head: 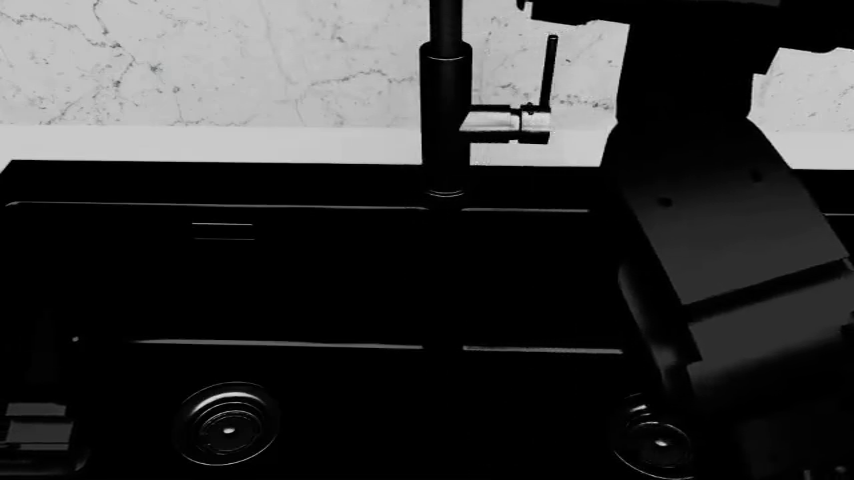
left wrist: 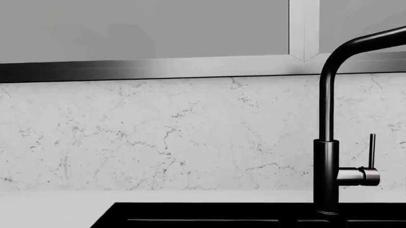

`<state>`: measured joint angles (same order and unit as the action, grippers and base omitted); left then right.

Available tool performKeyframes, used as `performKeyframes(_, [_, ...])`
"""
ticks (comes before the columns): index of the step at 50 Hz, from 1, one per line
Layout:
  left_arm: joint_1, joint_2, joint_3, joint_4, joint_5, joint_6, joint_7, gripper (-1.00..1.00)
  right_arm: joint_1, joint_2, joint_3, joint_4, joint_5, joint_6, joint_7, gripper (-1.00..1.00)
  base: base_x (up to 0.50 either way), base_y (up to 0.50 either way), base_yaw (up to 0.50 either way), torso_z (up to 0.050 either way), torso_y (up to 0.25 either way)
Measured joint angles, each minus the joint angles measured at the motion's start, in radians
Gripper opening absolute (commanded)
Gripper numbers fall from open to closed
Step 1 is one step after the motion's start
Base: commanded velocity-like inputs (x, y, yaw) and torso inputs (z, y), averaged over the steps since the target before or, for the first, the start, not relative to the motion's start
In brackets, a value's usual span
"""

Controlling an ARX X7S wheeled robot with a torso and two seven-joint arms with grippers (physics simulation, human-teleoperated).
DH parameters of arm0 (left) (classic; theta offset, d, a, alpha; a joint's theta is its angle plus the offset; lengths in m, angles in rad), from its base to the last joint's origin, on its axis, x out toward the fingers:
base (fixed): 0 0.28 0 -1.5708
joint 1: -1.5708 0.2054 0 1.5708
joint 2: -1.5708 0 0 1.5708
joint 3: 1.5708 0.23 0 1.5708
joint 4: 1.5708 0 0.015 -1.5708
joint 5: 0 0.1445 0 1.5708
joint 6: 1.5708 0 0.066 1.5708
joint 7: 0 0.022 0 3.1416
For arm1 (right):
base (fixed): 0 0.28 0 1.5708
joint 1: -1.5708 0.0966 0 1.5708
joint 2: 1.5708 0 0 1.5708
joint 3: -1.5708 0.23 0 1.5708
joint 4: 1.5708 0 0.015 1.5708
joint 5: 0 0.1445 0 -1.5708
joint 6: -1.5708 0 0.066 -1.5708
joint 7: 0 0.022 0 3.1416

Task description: Turn the sink spout to the right.

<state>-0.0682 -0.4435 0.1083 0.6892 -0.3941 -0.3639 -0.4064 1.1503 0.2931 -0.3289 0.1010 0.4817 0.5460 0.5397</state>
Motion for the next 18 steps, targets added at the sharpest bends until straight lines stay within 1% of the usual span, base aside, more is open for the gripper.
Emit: performKeyframes(18, [-0.003,-0.004,0.005,-0.001,-0.001,-0.003,-0.005,1.0,0.028,0.007,0.015,0.064,-0.007,-0.019,0.0,1.0,0.0,0.0,0.0,0.0,0.0])
